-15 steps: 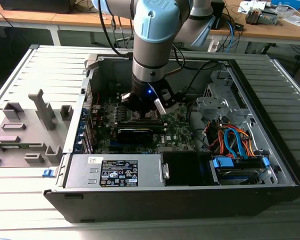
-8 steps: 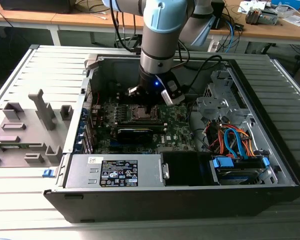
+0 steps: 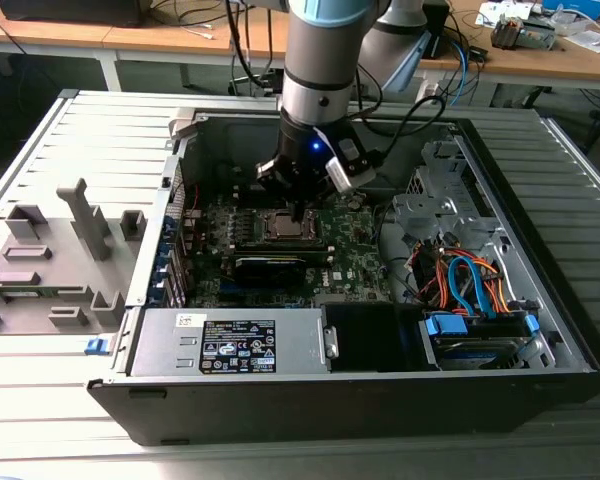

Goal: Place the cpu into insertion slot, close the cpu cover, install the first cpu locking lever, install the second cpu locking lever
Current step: 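Install the second cpu locking lever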

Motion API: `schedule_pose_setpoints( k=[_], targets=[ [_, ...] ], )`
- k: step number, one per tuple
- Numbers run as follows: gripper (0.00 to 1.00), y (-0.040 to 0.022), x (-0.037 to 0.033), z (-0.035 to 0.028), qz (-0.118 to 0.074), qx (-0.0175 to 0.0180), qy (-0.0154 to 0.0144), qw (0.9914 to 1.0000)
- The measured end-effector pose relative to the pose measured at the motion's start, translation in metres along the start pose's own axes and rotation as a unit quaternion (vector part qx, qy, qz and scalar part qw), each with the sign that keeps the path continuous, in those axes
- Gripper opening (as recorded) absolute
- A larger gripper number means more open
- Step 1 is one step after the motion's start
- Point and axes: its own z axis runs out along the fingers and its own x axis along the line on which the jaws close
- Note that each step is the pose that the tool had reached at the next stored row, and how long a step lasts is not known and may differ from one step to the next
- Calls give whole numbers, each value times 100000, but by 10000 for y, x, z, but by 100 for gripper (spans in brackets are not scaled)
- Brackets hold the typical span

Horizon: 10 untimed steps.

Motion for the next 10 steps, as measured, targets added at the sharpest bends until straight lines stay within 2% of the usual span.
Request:
schedule_pose_setpoints(
  k=[1, 3, 10],
  targets=[
    [11, 6, 0, -26, 20, 491, 53, 99999],
    [11, 12, 0, -59, 31, 881, 95, 99996],
    [11, 12, 1, -63, 45, 1131, 124, 99994]
  ],
)
